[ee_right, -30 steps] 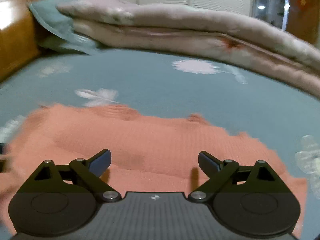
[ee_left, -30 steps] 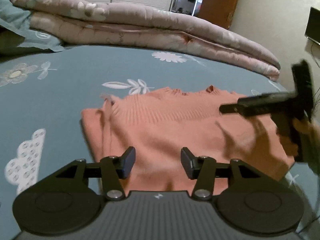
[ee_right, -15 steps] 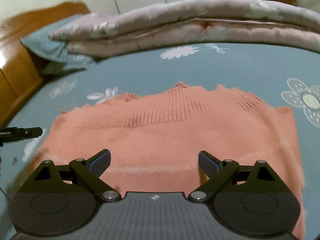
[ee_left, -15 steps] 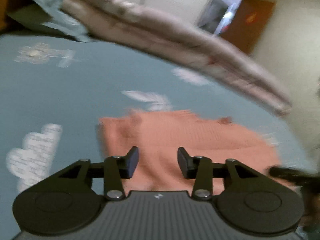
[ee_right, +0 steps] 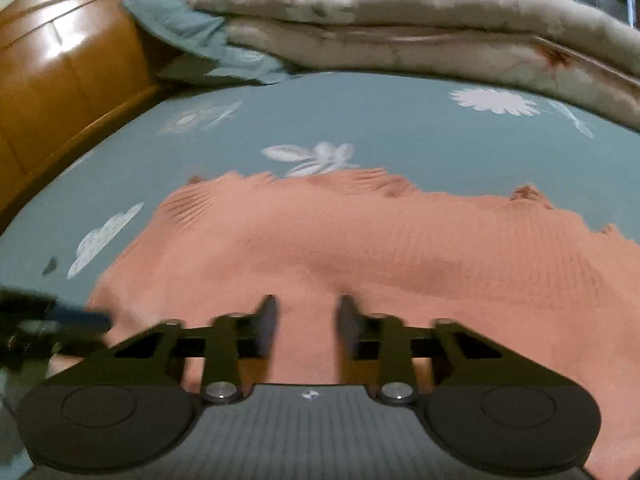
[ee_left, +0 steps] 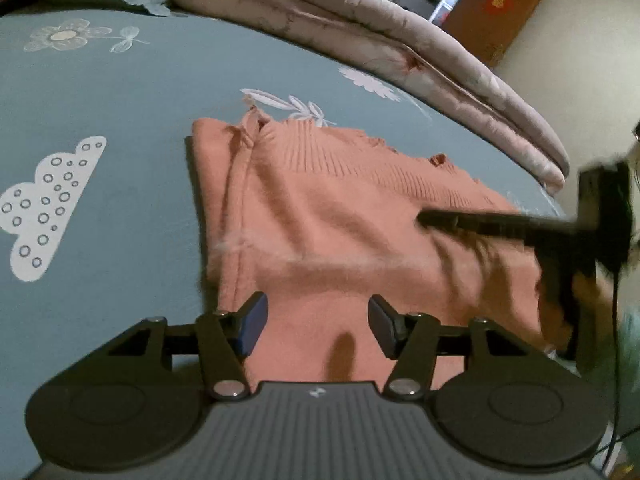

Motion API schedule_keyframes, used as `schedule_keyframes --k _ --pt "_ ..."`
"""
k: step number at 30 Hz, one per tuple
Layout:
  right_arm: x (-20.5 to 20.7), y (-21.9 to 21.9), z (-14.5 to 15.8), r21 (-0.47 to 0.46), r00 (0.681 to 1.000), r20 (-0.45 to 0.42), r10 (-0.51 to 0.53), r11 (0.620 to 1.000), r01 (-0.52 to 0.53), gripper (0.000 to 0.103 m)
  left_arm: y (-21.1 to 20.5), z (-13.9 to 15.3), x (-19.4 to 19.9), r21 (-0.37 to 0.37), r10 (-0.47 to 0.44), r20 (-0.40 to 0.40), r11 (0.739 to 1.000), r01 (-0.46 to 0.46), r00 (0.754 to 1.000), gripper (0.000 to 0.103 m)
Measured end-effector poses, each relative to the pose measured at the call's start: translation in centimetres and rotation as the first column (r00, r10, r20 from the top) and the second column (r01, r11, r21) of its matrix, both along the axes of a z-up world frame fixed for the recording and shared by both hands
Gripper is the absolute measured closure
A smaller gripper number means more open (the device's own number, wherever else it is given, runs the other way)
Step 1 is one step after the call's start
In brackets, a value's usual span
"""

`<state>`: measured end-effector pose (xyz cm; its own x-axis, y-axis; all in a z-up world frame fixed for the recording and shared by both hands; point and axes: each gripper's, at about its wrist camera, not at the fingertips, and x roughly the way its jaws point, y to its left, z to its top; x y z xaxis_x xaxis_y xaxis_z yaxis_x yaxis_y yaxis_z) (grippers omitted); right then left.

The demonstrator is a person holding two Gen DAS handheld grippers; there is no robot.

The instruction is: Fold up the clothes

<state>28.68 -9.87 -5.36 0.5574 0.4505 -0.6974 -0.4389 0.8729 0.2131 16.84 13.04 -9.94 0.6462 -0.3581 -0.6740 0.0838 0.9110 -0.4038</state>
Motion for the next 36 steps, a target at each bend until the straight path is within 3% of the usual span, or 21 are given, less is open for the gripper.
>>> schedule_keyframes --k 5,7,9,12,16,18,20,27,31,34,36 --pt "1.2 -4.1 0.8 0.069 0.989 -0.063 -0.136 0.988 0.14 0.088 -1.2 1.7 -0.2 0.058 -0.018 0.031 0.998 0.016 0.999 0.046" --pt "-0.9 -4.4 1.5 0.046 0.985 -0.03 -0.173 0.984 0.174 0.075 -1.1 2.9 -0.4 0.088 -0.049 0.099 0.995 0.04 0.994 0.043" --pt "-4.0 -4.8 1.8 0.11 0.979 -0.029 -0.199 0.973 0.201 0.065 -1.2 4.0 0.3 0.117 -0.069 0.159 0.992 0.05 0.985 0.035" --pt "-8.7 -5.0 1.6 0.149 0.971 -0.037 -0.237 0.959 0.239 0.06 -0.7 4.0 2.5 0.067 -0.09 0.193 0.995 0.078 0.977 0.035" --pt "-14.1 -4.7 0.6 0.15 0.954 -0.089 -0.286 0.943 0.297 0.054 0.5 2.1 5.3 0.032 -0.074 0.142 0.997 0.071 0.987 0.035" --pt "-15.7 -4.9 0.7 0.138 0.941 -0.103 -0.323 0.932 0.335 0.053 1.5 0.6 6.3 0.028 -0.053 0.083 0.998 0.051 0.995 0.045" --pt "-17.0 -5.2 1.2 0.118 0.928 -0.094 -0.36 0.922 0.369 0.05 2.1 0.5 5.7 0.033 -0.042 0.086 0.999 0.039 0.995 0.057" --pt "-19.7 -5.6 4.1 0.089 0.882 -0.011 -0.471 0.878 0.47 0.037 2.1 2.8 3.3 0.112 -0.03 0.134 0.994 0.015 0.99 0.056" --pt "-21.3 -5.0 4.7 0.078 0.867 0.008 -0.498 0.865 0.496 0.033 1.6 4.6 2.4 -0.016 -0.153 0.232 0.987 0.162 0.961 0.039" --pt "-21.9 -4.2 5.0 0.054 0.862 0.006 -0.508 0.861 0.506 0.033 -0.1 4.0 2.4 0.006 -0.239 0.191 0.97 0.243 0.952 0.039" --pt "-22.3 -3.6 5.9 0.047 0.861 0.019 -0.508 0.861 0.506 0.033 -0.3 2.6 2.4 -0.018 -0.239 0.124 0.97 0.243 0.963 0.039"
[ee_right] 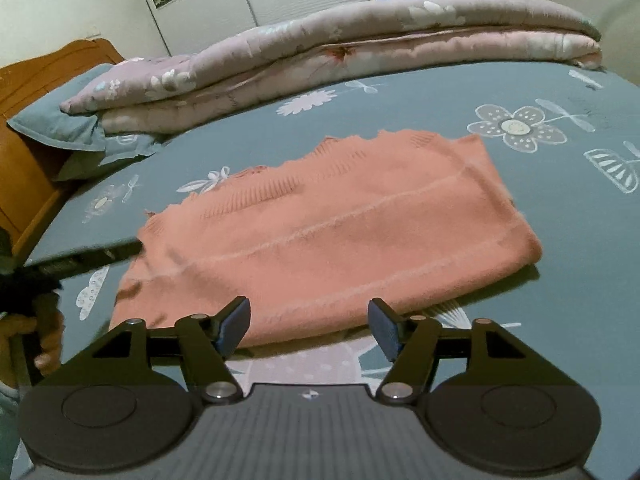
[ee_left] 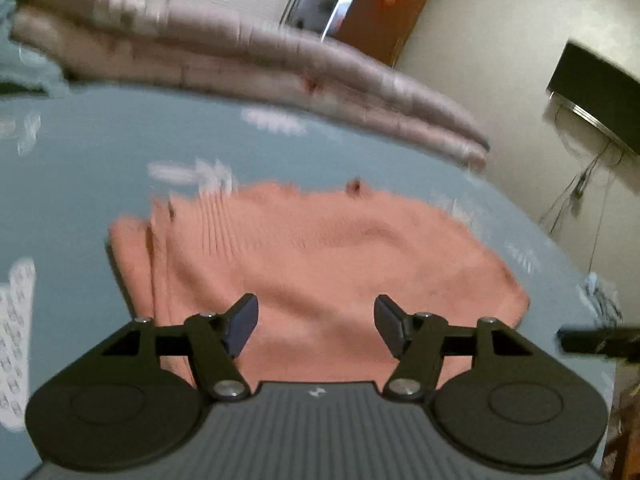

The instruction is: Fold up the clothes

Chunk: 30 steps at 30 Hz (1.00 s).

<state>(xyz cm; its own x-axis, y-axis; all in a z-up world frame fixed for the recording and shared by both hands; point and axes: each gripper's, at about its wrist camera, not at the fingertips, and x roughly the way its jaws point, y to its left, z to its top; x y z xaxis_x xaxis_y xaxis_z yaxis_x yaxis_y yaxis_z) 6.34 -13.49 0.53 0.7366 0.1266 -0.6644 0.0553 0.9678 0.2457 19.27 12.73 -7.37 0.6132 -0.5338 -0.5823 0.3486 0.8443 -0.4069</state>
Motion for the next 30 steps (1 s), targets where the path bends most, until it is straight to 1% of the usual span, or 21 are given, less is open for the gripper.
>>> schedule_keyframes --k 2,3,6,7,9,11,12,13,15,17,18,20,22,24,26,27,29,30 --pt "-0.5 0.3 1.2 -0.021 1.0 0.02 -0.003 1.0 0.004 0.03 0.3 -1.6 -0.1 0.017 0.025 -0.064 1.0 -0.024 0.998 0.04" --pt "-0.7 0.3 1.8 -0.032 1.0 0.03 -0.006 0.999 0.007 0.028 0.5 -2.4 -0.3 0.034 0.037 -0.081 0.999 -0.034 0.996 0.042" --pt "-1.5 -0.1 3.2 -0.082 0.998 0.056 -0.029 0.996 0.034 0.028 1.1 -2.1 -1.6 0.031 0.071 -0.076 0.997 -0.069 0.995 0.042" --pt "-1.6 -0.4 3.4 -0.093 0.997 0.063 -0.035 0.995 0.041 0.028 0.9 -1.5 -2.2 0.044 0.079 -0.066 0.996 -0.077 0.995 0.043" --pt "-1.6 -1.3 3.4 -0.101 0.996 0.069 -0.05 0.993 0.057 0.028 0.3 -0.1 -3.7 0.06 0.064 -0.012 0.996 -0.063 0.998 0.038" --pt "-1.3 -2.3 3.0 -0.116 0.995 0.069 -0.069 0.99 0.076 0.028 -0.5 0.7 -4.9 0.054 0.026 0.035 0.998 -0.028 0.999 0.031" --pt "-1.0 -2.8 2.6 -0.133 0.995 0.066 -0.078 0.987 0.087 0.029 -0.9 0.9 -5.4 0.054 0.008 0.05 0.998 -0.01 0.999 0.031" --pt "-0.7 -3.3 2.2 -0.149 0.994 0.063 -0.088 0.984 0.097 0.029 -1.4 0.9 -5.8 0.069 0.001 0.06 0.998 -0.005 0.998 0.031" --pt "-0.1 -4.4 1.4 -0.178 0.992 0.06 -0.11 0.977 0.119 0.03 -2.3 0.1 -5.7 0.115 0.011 0.041 0.993 -0.016 0.999 0.031" --pt "0.4 -6.1 0.8 -0.163 0.989 0.066 -0.13 0.977 0.139 0.03 -2.9 -1.0 -5.3 0.157 0.052 -0.014 0.986 -0.049 0.999 0.031" --pt "0.7 -7.2 0.6 -0.15 0.988 0.07 -0.137 0.978 0.146 0.03 -3.1 -1.4 -5.2 0.166 0.067 -0.033 0.984 -0.06 0.997 0.031" --pt "1.7 -9.4 -0.1 -0.148 0.987 0.075 -0.145 0.977 0.155 0.03 -3.1 -1.5 -5.8 0.181 0.099 -0.03 0.979 -0.092 0.995 0.031" --pt "3.2 -11.7 -1.0 -0.155 0.986 0.07 -0.151 0.975 0.16 0.034 -3.5 -1.0 -6.6 0.204 0.12 -0.021 0.972 -0.114 0.993 0.031" --pt "4.8 -13.6 -2.0 -0.158 0.988 0.056 -0.144 0.976 0.151 0.036 -4.1 -0.6 -7.3 0.247 0.146 -0.014 0.959 -0.138 0.989 0.031" --pt "6.3 -15.3 -3.3 -0.134 0.992 0.042 -0.121 0.983 0.126 0.038 -4.8 -0.6 -7.5 0.272 0.173 -0.008 0.948 -0.165 0.985 0.031" --pt "7.0 -16.0 -4.0 -0.126 0.993 0.034 -0.109 0.986 0.113 0.042 -5.1 -0.7 -7.6 0.282 0.186 -0.005 0.943 -0.177 0.983 0.031" --pt "8.1 -16.7 -5.3 -0.129 0.997 0.002 -0.072 0.989 0.072 0.059 -5.5 -0.7 -7.5 0.293 0.227 -0.012 0.932 -0.214 0.974 0.03" --pt "8.5 -16.9 -5.9 -0.123 0.999 -0.016 -0.046 0.991 0.044 0.079 -5.7 -0.8 -7.4 0.297 0.244 -0.017 0.927 -0.229 0.97 0.029"
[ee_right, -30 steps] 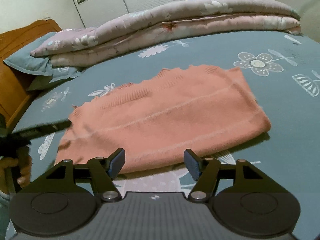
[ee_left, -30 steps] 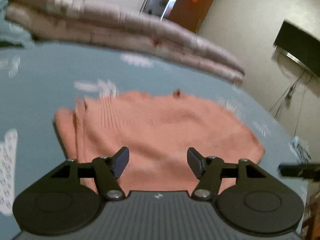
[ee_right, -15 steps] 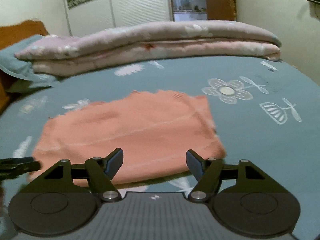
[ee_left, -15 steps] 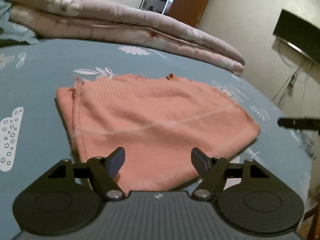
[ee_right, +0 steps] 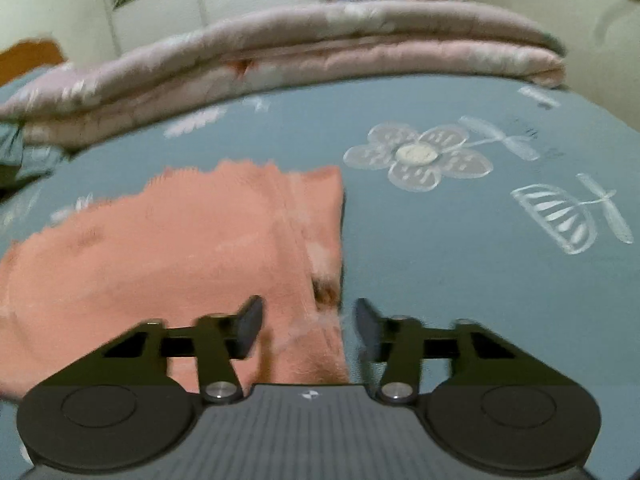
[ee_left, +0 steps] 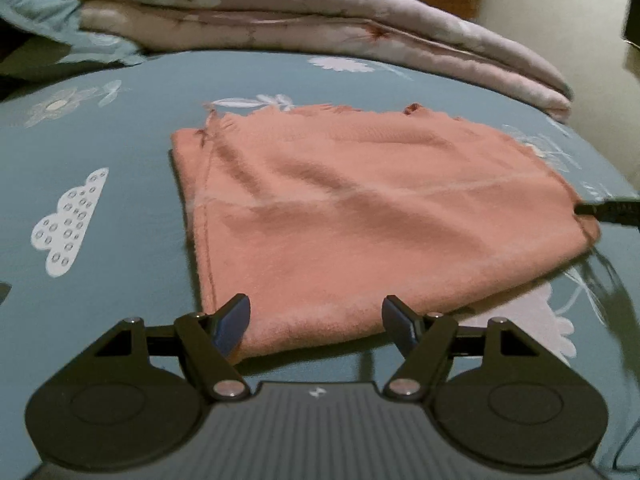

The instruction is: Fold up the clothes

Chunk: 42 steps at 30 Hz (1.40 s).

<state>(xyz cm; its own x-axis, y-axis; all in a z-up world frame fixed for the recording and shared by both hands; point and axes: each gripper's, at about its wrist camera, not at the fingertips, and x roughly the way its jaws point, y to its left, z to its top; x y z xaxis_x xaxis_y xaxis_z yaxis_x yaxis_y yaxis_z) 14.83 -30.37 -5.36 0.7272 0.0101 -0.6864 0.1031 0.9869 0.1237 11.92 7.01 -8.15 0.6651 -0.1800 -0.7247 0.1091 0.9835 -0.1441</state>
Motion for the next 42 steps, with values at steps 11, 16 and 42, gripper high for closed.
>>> schedule_keyframes --k 11,16,42 --pt "-1.4 -2.1 1.9 0.116 0.996 0.064 0.07 0.99 -0.077 0.08 -2.1 1.1 -0.1 0.082 0.114 -0.044 0.991 -0.11 0.993 0.029" --pt "3.7 -1.9 3.2 0.087 0.982 0.129 0.136 0.985 -0.148 0.046 -2.0 1.3 -0.3 0.047 0.141 -0.059 0.989 -0.139 0.988 0.029" --pt "11.4 -6.3 1.1 0.355 0.991 0.105 0.078 0.928 -0.11 0.071 -1.0 -0.2 2.4 0.049 0.084 -0.105 0.996 -0.079 0.991 0.021"
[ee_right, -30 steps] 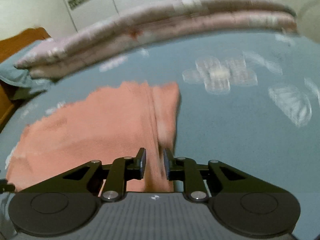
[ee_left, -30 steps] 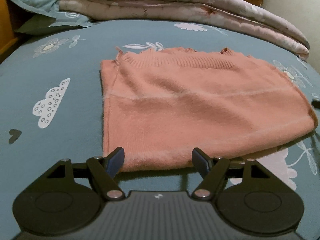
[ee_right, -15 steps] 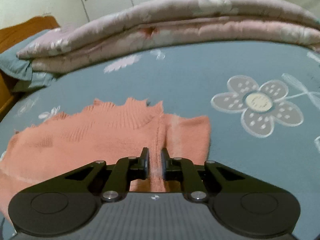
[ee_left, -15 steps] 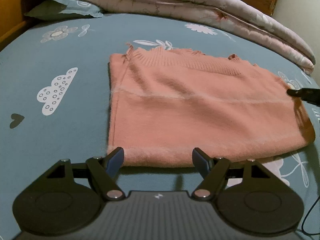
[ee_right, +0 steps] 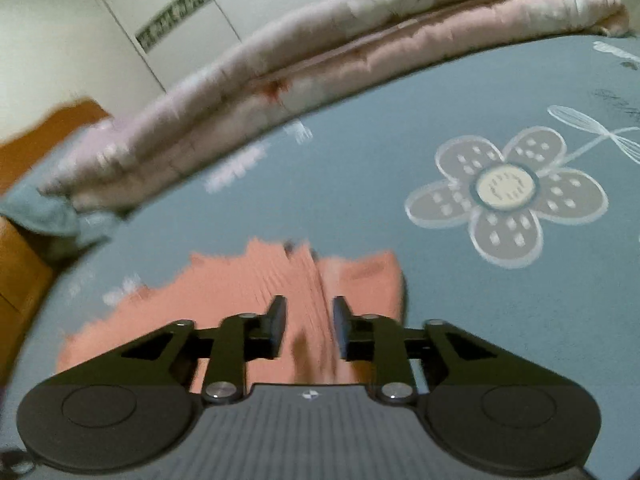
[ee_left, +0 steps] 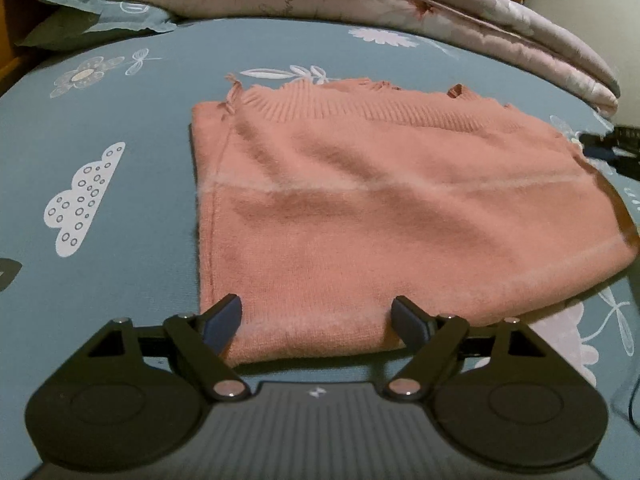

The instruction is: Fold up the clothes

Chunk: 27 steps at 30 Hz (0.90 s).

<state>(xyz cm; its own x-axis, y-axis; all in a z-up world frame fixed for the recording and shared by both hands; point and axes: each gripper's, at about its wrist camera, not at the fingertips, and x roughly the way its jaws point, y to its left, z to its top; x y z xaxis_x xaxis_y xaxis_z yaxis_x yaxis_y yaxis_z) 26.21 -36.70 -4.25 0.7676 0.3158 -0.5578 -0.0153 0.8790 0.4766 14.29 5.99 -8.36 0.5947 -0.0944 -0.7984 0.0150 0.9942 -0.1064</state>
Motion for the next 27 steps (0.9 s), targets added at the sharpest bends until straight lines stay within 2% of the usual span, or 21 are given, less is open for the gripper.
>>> schedule_keyframes --k 3,6,9,11,12,13,16,18,20,23,24,27 --pt "2.4 -1.0 0.0 0.06 1.0 0.0 -0.001 0.998 0.001 0.071 0.0 0.0 0.0 0.0 0.001 0.004 1.0 -0.001 1.0 0.02" --pt "5.3 -1.3 -0.9 0.112 0.999 -0.047 0.02 0.994 -0.015 0.071 0.0 -0.1 0.0 0.002 -0.002 0.007 1.0 0.002 1.0 0.019" --pt "7.6 0.0 -1.9 0.054 0.991 -0.123 0.061 0.997 -0.055 0.071 0.0 0.0 0.0 0.0 -0.001 0.005 1.0 0.001 1.0 0.018" --pt "8.1 1.1 -2.4 0.007 0.985 -0.142 0.096 0.995 -0.096 0.071 0.0 0.0 0.1 -0.002 -0.002 0.004 1.0 0.002 1.0 0.017" --pt "8.1 1.5 -2.3 -0.021 0.985 -0.137 0.105 0.994 -0.109 0.077 0.0 0.0 0.1 -0.001 -0.003 0.003 1.0 0.003 1.0 0.017" --pt "8.0 2.0 -2.2 -0.055 0.985 -0.136 0.106 0.992 -0.114 0.091 0.0 0.0 0.1 -0.001 -0.002 0.001 1.0 0.002 1.0 0.017" --pt "7.3 3.1 -1.6 -0.195 0.991 -0.124 0.051 0.978 -0.075 0.099 0.2 0.8 0.3 -0.019 0.011 0.004 1.0 -0.011 1.0 0.017" --pt "7.2 3.1 -1.2 -0.288 0.993 -0.114 -0.008 0.957 -0.025 0.102 0.6 1.8 0.5 -0.04 0.006 0.045 0.999 -0.005 0.999 0.017" --pt "7.3 2.5 -1.4 -0.311 0.99 -0.133 -0.041 0.951 -0.003 0.102 1.0 2.8 1.2 -0.038 -0.008 0.094 0.999 0.012 0.996 0.017" --pt "6.0 1.5 -0.4 -0.233 0.994 -0.107 -0.02 0.972 -0.005 0.098 1.9 3.6 3.0 -0.053 -0.01 0.141 0.998 0.017 0.99 0.017" --pt "5.2 1.6 0.3 -0.235 0.996 -0.088 -0.018 0.972 -0.003 0.092 2.1 3.6 3.6 -0.066 -0.01 0.152 0.998 0.02 0.988 0.017" --pt "2.5 2.8 2.5 -0.222 0.999 -0.037 0.025 0.974 -0.032 0.086 3.0 2.9 5.4 -0.135 -0.008 0.158 0.99 0.029 0.987 0.017"
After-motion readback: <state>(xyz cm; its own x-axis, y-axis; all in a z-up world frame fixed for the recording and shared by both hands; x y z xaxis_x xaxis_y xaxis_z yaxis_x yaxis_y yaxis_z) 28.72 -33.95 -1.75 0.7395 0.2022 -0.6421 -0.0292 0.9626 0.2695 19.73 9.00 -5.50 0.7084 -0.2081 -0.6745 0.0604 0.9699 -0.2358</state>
